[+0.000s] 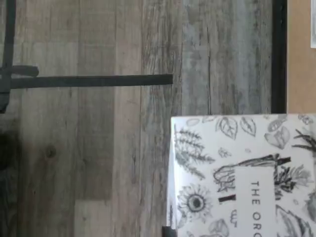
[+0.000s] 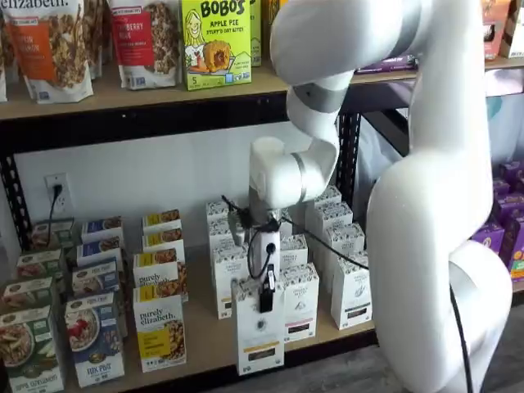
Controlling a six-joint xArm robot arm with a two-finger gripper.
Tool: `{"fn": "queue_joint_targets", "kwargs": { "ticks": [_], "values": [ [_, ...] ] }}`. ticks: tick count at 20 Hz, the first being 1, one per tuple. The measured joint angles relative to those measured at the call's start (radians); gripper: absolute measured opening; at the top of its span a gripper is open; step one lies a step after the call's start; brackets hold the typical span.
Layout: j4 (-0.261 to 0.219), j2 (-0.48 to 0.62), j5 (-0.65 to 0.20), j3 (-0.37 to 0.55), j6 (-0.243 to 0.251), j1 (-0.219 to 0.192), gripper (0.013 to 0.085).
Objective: Pick up the white box with a yellow strip in the middle, on the bottom shelf, the fourth box from the left
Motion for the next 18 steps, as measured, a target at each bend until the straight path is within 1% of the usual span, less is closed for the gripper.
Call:
{"fn": "queue_joint_targets", "kwargs": {
  "ticks": [2, 8, 12, 17, 18],
  "values": [
    [-0.011, -0.034, 0.016, 0.019, 0.013, 0.002, 0.0490],
    [0.018, -0.145, 0.083, 0.066, -0.004, 0.006, 0.0490],
    [-0.006, -0.216, 0.148, 0.087, 0.022, 0.007, 0.0490],
    [0.005, -0.313, 0.220, 0.113, 0.020, 0.007, 0.0490],
    [0.007, -0.319, 0.224, 0.115, 0.019, 0.008, 0.0490]
  ]
}}
